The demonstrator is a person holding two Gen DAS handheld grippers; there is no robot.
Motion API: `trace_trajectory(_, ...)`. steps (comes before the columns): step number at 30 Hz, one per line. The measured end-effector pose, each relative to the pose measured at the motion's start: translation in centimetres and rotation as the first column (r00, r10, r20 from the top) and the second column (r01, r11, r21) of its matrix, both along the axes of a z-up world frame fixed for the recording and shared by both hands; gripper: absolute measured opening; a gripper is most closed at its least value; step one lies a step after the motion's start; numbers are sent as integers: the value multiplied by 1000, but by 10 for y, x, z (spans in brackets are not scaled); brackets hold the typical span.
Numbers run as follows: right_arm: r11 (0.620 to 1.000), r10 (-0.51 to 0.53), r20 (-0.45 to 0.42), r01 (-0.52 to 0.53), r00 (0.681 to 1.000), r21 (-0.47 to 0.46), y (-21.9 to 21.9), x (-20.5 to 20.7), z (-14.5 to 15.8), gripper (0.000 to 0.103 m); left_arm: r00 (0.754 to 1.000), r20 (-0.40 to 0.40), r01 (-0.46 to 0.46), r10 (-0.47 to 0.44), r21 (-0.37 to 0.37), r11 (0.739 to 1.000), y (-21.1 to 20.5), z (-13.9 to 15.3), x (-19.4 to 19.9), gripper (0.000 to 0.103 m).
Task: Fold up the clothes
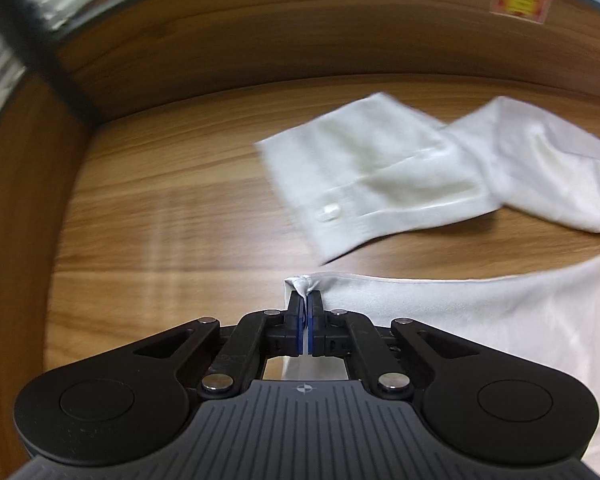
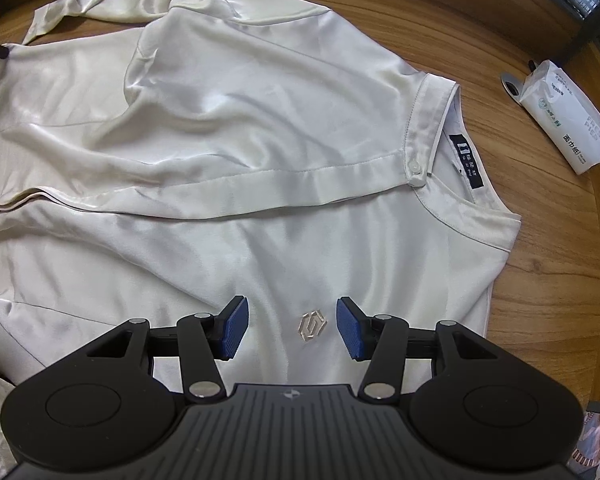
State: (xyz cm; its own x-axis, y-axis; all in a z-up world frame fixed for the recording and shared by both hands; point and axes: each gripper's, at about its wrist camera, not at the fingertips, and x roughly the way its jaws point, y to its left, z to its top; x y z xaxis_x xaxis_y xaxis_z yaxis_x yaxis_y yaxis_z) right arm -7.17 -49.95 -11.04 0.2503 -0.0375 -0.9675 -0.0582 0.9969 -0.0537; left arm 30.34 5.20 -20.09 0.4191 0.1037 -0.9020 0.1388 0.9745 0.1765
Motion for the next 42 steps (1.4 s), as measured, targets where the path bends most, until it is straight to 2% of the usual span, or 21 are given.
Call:
trace_trajectory(3, 1000, 14, 8, -14, 1000, 1, -2, 3, -2, 55, 999, -2, -51, 51, 29, 998, 24, 2, -7, 3)
trace_trajectory(5, 1000, 24, 14, -24, 1000, 3, -4, 6, -2, 55, 996, 3, -92, 92, 19, 996, 40, 2, -12, 3)
trace_trajectory(8, 999, 50, 23, -50, 998, 3, -6, 12, -3, 55, 990, 18, -136, 138, -70, 988, 56, 10, -18, 18)
trace_trajectory(10, 998, 68, 28, -68, 997, 0, -7, 15, -2, 55, 988, 29, -147, 151, -100, 984, 62, 17, -26, 46)
trace_trajectory(11, 997, 77, 31, -77, 997, -1, -8, 16, -2, 55, 988, 43, -141, 146, -103, 985, 62, 22, -33, 49)
trace_trajectory(17, 993, 121, 44, -121, 992, -13, -15, 24, -2, 56, 995, 48, -81, 86, -93, 992, 54, 30, -76, 49)
trace_trajectory(24, 986, 165, 51, -163, 985, -32, -29, 34, -4, 56, 997, 13, -79, 80, -81, 994, 33, 24, -139, 49)
trace_trajectory(29, 987, 158, 64, -155, 985, -49, -51, 45, -5, 57, 996, -14, -89, 88, -90, 992, 17, 17, -172, 51)
trace_trajectory(33, 987, 153, 75, -148, 985, -63, -68, 54, -6, 68, 994, -36, -107, 104, -109, 988, 4, 11, -191, 52)
trace_trajectory(42, 985, 153, 107, -143, 982, -94, -106, 82, -12, 68, 984, -82, -169, 158, -149, 974, -20, 1, -206, 54)
